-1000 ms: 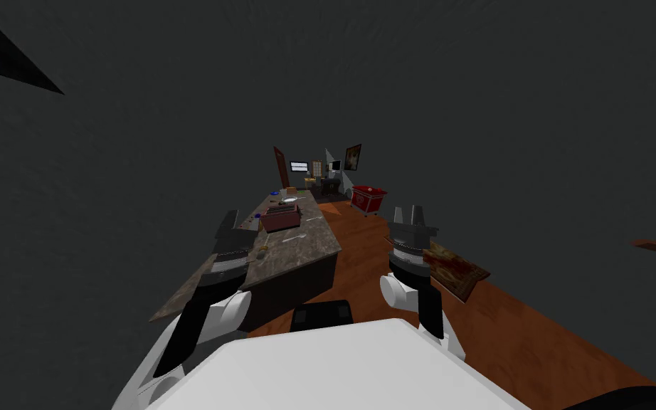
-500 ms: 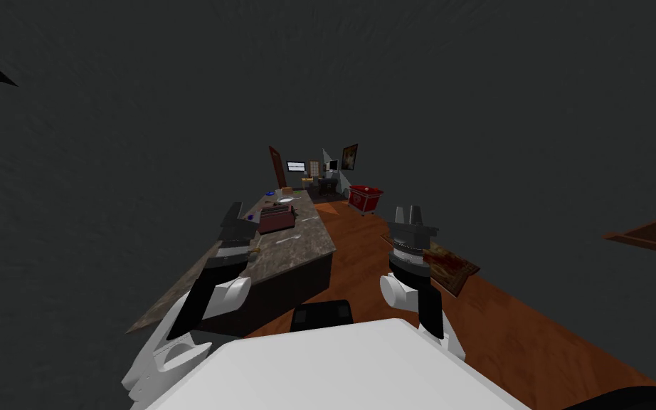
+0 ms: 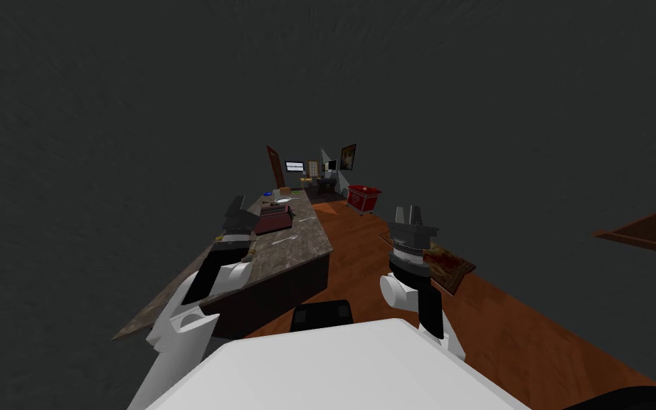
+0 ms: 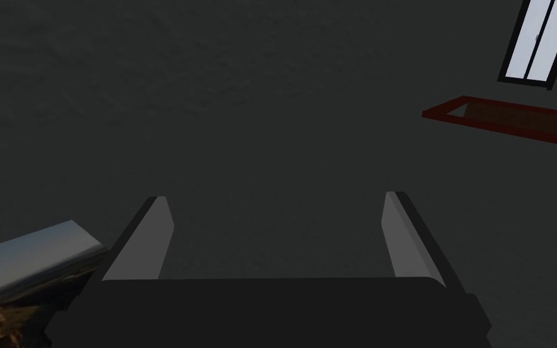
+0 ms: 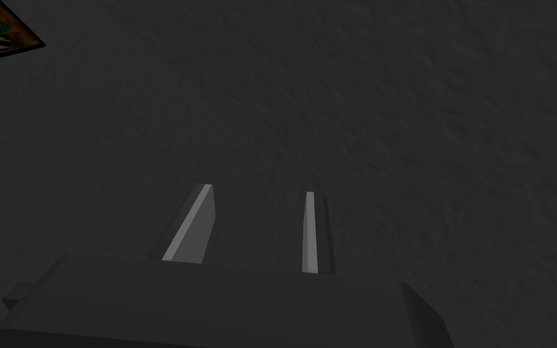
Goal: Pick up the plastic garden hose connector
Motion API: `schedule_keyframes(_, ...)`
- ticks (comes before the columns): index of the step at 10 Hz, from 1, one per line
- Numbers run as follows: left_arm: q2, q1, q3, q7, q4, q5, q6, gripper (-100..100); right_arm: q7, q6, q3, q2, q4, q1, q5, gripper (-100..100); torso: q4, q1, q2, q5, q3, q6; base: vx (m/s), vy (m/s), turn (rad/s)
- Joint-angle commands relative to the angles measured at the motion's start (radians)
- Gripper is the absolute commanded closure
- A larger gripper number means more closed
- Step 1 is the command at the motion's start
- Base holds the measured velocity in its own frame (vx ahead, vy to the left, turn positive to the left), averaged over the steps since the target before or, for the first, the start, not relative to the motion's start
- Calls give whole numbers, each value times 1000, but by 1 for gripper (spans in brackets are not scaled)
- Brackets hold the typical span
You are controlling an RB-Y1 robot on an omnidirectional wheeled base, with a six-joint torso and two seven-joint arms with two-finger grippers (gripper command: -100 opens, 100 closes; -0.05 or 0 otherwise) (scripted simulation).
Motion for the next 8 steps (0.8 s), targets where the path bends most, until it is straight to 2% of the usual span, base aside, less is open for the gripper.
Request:
schedule_keyframes(1, 15, -50, 26, 21, 32, 6, 50, -100, 0, 0, 0, 0, 0, 0, 0, 0, 0, 0, 0, 0, 0, 0, 2, -35, 3)
schedule_keyframes(2, 15, -68, 26, 21, 32, 6, 57, -100, 0, 0, 0, 0, 0, 0, 0, 0, 0, 0, 0, 0, 0, 0, 2, -24, 0)
schedule_keyframes(3, 28, -104, 50, 43, 69, 11, 94, -100, 0, 0, 0, 0, 0, 0, 0, 0, 0, 1, 0, 0, 0, 0, 1, -22, 16)
schedule_keyframes(4, 28, -122, 50, 43, 69, 11, 106, -100, 0, 0, 0, 0, 0, 0, 0, 0, 0, 2, 0, 0, 0, 0, 1, -16, 12)
schedule_keyframes(5, 40, -156, 76, 66, 110, 15, 139, -100, 0, 0, 0, 0, 0, 0, 0, 0, 0, 2, 0, 0, 0, 0, 4, -14, 26)
schedule_keyframes(6, 40, -177, 76, 66, 110, 15, 157, -100, 0, 0, 0, 0, 0, 0, 0, 0, 0, 2, 0, 0, 0, 0, 4, -12, 15)
schedule_keyframes(7, 51, -210, 101, 92, 154, 19, 186, -100, 0, 0, 0, 0, 0, 0, 0, 0, 0, 2, 0, 0, 0, 0, 4, -15, 41)
schedule_keyframes(8, 51, -232, 101, 92, 154, 19, 211, -100, 0, 0, 0, 0, 0, 0, 0, 0, 0, 2, 0, 1, 0, 0, 3, -12, 22)
